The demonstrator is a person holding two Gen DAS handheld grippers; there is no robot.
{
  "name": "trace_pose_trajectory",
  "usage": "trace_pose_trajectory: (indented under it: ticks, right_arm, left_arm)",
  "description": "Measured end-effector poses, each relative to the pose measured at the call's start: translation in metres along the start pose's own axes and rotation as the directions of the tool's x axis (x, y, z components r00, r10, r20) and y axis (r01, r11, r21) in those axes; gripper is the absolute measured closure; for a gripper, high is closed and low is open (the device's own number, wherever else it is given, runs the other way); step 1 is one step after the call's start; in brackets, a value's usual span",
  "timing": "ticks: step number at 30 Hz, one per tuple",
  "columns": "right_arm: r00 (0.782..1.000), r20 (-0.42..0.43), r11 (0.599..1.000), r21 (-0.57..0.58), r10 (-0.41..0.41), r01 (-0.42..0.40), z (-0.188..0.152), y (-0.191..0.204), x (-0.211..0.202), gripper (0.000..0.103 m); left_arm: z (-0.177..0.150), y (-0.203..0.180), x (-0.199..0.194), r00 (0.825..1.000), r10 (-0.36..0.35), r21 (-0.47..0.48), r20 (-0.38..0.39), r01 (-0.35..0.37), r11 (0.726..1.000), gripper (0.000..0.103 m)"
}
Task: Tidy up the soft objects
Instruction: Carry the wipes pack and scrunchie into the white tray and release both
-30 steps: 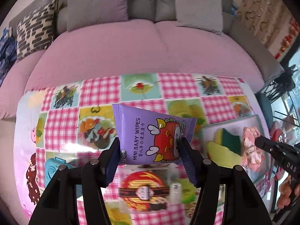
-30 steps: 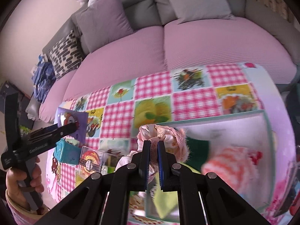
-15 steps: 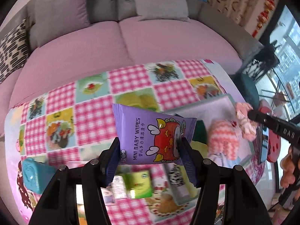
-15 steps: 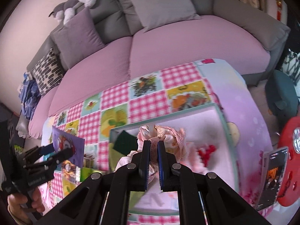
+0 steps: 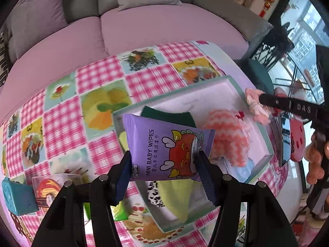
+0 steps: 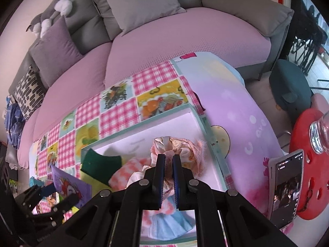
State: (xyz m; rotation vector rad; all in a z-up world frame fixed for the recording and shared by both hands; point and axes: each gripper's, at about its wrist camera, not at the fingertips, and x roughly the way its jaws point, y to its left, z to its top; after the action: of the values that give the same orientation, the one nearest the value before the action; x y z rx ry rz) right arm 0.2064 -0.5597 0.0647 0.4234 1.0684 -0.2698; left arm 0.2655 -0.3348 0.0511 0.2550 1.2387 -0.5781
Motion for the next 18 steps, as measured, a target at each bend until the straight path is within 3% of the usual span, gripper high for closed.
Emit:
trace_pose_trajectory:
  ticks: [18]
  right_arm:
    - [0.998, -0.062, 0.999, 0.027, -0.022, 0.024, -0.005, -0.009, 0.038, 0.091]
  left_arm:
    - [-0.006, -0.015, 0.035, 0.999, -0.005, 0.040, -0.039, 0.007, 0.999, 0.034]
